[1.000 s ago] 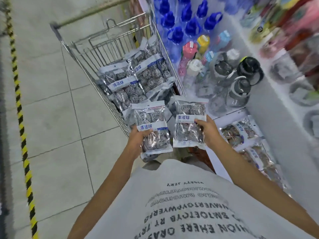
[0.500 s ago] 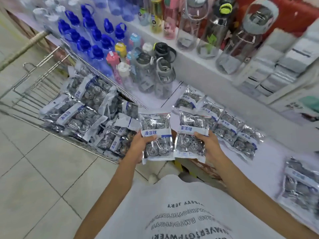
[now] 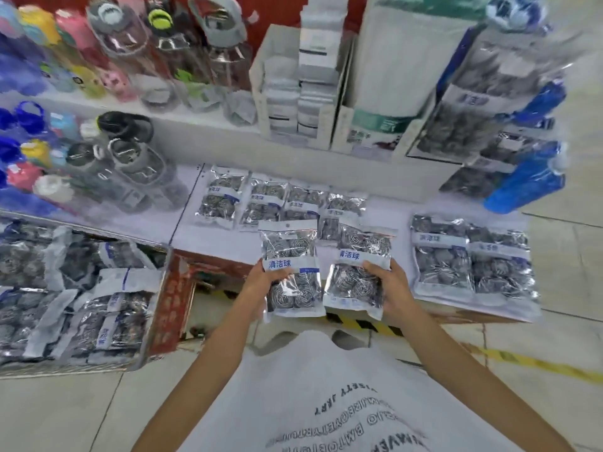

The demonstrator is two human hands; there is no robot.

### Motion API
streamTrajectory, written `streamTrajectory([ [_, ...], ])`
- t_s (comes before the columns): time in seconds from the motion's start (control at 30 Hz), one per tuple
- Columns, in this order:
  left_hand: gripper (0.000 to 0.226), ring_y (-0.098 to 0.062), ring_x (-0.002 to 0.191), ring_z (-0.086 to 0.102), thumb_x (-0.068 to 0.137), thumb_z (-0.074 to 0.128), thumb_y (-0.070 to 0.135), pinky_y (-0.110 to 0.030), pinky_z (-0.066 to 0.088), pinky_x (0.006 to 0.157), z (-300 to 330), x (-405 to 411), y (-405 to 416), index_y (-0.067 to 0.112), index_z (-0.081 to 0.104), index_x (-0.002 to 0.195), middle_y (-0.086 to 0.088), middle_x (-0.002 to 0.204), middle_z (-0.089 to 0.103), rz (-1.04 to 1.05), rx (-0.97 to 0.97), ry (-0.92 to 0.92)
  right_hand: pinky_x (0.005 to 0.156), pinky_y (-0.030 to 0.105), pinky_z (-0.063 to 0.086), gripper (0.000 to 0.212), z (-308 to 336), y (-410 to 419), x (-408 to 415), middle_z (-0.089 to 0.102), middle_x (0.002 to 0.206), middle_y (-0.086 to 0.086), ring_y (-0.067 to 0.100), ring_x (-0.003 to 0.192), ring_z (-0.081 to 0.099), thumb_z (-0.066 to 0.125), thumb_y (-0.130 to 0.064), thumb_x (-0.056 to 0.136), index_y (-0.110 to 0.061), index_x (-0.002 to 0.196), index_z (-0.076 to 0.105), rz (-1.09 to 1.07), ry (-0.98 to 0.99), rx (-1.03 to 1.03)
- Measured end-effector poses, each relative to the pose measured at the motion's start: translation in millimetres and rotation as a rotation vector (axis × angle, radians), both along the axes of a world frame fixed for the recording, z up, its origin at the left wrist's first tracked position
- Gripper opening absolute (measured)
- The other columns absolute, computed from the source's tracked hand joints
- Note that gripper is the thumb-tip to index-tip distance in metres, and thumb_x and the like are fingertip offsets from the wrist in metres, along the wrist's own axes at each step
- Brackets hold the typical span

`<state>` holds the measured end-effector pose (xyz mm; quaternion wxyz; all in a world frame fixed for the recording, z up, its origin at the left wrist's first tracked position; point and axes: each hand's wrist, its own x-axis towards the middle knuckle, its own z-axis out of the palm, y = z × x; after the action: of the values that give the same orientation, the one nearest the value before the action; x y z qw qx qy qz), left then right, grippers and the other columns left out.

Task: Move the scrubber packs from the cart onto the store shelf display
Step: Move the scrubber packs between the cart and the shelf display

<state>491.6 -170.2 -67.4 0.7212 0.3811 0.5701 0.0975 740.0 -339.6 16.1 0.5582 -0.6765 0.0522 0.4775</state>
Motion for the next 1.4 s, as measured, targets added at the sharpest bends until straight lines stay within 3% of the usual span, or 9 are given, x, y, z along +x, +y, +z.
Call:
streamTrajectory([
  [0.17, 0.078, -0.032, 0.112, 0.070, 0.061, 0.097, 0.026, -0.055, 0.049, 0.106, 53, 75, -32, 0.014, 0.060, 0.128, -0.008, 0.113, 0.077, -0.028, 0.024, 0.007, 0.095, 0.050, 0.054, 0.032, -8, -34, 54, 0.069, 0.110, 0.002, 0.020, 0.099, 0.064, 0.080, -0.015, 0.088, -0.031, 0.104, 0.059, -0.083, 0.018, -0.082],
  [0.27, 0.058, -0.029, 0.108, 0.070, 0.077, 0.088, 0.016, -0.047, 0.054, 0.098, 63, 105, -33, 0.013, 0.059, 0.127, -0.008, 0.114, 0.075, -0.056, 0.022, 0.033, 0.103, 0.054, 0.050, 0.050, -18, -35, 79, 0.068, 0.117, 0.003, 0.023, 0.106, 0.062, 0.083, -0.021, 0.085, -0.023, 0.126, 0.055, -0.061, 0.010, -0.139],
  [0.37, 0.050, -0.029, 0.106, 0.069, 0.081, 0.084, 0.015, -0.040, 0.055, 0.091, 56, 128, -20, 0.012, 0.059, 0.124, -0.006, 0.109, 0.076, -0.079, 0.027, 0.034, 0.103, 0.052, 0.050, 0.035, -29, -23, 98, 0.071, 0.110, 0.001, 0.027, 0.112, 0.063, 0.082, -0.018, 0.087, -0.020, 0.115, 0.061, -0.055, -0.027, -0.182],
  [0.5, 0.058, -0.020, 0.115, 0.057, 0.084, 0.082, 0.014, -0.038, 0.042, 0.104, 37, 160, 10, 0.014, 0.049, 0.132, 0.001, 0.123, 0.066, -0.082, -0.014, 0.067, 0.103, 0.044, 0.045, 0.064, -42, 4, 119, 0.060, 0.129, 0.000, 0.030, 0.128, 0.054, 0.082, -0.023, 0.087, -0.013, 0.142, 0.052, 0.000, -0.091, -0.278],
  [0.73, 0.062, -0.017, 0.125, 0.046, 0.091, 0.075, 0.011, -0.036, 0.039, 0.106, 11, 211, 53, 0.007, 0.045, 0.145, 0.006, 0.132, 0.050, -0.165, -0.047, 0.093, 0.077, 0.036, 0.050, 0.075, -79, 44, 153, 0.063, 0.120, 0.003, 0.025, 0.105, 0.060, 0.082, -0.021, 0.086, -0.015, 0.150, 0.044, 0.002, -0.013, -0.375],
  [0.87, 0.109, -0.030, 0.142, 0.043, 0.063, 0.091, 0.034, -0.045, 0.035, 0.113, -16, 233, 74, 0.014, 0.036, 0.156, -0.006, 0.155, 0.047, -0.187, -0.061, 0.098, 0.106, 0.050, 0.048, 0.097, -97, 66, 172, 0.048, 0.152, 0.014, 0.036, 0.132, 0.051, 0.085, -0.023, 0.084, -0.019, 0.162, 0.027, 0.023, -0.008, -0.415],
  [1.1, 0.129, -0.045, 0.137, 0.048, 0.052, 0.093, 0.039, -0.060, 0.043, 0.111, -38, 259, 91, 0.022, 0.026, 0.161, -0.019, 0.151, 0.052, -0.174, -0.145, 0.102, 0.107, 0.043, 0.045, 0.099, -128, 96, 200, 0.048, 0.154, 0.015, 0.030, 0.129, 0.053, 0.086, -0.014, 0.080, -0.016, 0.161, 0.029, 0.005, 0.042, -0.442],
  [1.27, 0.071, -0.033, 0.119, 0.064, 0.078, 0.086, 0.021, -0.058, 0.046, 0.111, -47, 267, 101, 0.013, 0.054, 0.140, -0.010, 0.130, 0.069, -0.150, -0.033, 0.212, 0.096, 0.033, 0.051, 0.092, -149, 109, 210, 0.044, 0.156, 0.013, 0.029, 0.128, 0.054, 0.080, -0.015, 0.088, -0.012, 0.161, 0.024, 0.079, -0.062, -0.514],
  [1.4, 0.075, -0.022, 0.132, 0.049, 0.092, 0.076, 0.012, -0.041, 0.036, 0.116, -43, 277, 104, 0.008, 0.036, 0.155, -0.015, 0.157, 0.044, -0.221, 0.097, 0.254, 0.080, 0.028, 0.049, 0.087, -159, 117, 215, 0.052, 0.146, 0.011, 0.020, 0.102, 0.057, 0.078, -0.021, 0.091, -0.011, 0.160, 0.026, 0.147, -0.158, -0.557],
])
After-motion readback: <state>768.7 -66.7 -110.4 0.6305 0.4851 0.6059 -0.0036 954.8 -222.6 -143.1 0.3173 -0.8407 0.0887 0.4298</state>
